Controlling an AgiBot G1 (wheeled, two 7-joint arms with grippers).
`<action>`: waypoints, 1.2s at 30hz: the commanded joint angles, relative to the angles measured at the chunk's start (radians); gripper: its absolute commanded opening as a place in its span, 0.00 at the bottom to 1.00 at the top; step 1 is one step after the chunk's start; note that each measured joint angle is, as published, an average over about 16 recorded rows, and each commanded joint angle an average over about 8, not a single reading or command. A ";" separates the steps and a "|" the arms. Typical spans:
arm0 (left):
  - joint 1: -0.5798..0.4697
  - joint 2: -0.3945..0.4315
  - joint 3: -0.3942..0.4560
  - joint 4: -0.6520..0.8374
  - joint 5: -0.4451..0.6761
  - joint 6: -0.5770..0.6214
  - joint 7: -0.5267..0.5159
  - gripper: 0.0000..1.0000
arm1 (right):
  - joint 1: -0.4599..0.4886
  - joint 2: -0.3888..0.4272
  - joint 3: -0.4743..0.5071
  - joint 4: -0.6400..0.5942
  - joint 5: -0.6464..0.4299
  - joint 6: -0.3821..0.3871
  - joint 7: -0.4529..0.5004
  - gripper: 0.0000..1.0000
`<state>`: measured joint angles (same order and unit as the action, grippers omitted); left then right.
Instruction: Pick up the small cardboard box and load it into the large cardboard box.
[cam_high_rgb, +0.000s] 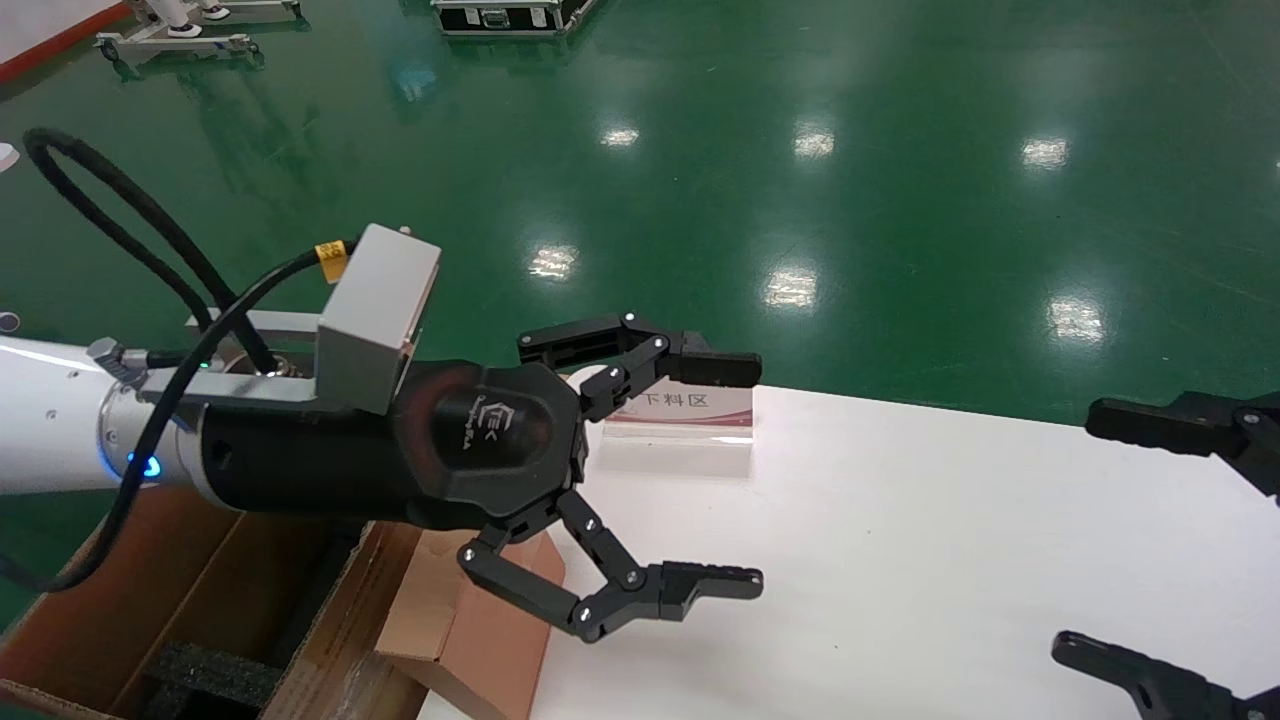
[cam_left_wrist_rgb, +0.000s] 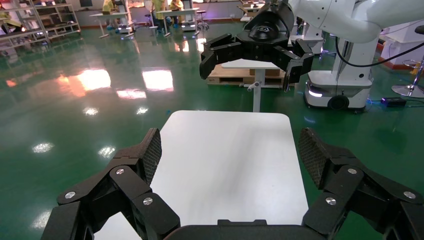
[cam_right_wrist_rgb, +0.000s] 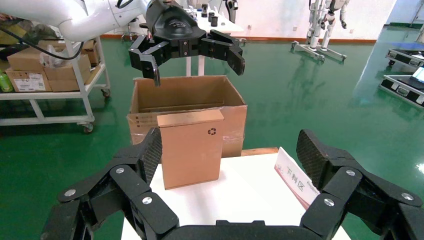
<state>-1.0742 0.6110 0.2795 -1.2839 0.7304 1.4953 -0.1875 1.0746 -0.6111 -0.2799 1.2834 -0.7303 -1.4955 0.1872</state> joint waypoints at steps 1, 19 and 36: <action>0.000 0.000 0.000 0.000 0.000 0.000 0.000 1.00 | 0.000 0.000 0.000 0.000 0.000 0.000 0.000 1.00; 0.000 -0.004 0.002 0.004 0.006 -0.005 -0.007 1.00 | 0.000 0.000 0.000 0.000 0.000 0.000 0.000 1.00; -0.206 -0.054 0.168 -0.048 0.260 -0.036 -0.485 1.00 | 0.001 0.000 -0.001 -0.001 0.001 0.000 -0.001 1.00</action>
<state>-1.2848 0.5677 0.4435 -1.3240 0.9784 1.4677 -0.6691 1.0753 -0.6109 -0.2813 1.2824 -0.7297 -1.4956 0.1863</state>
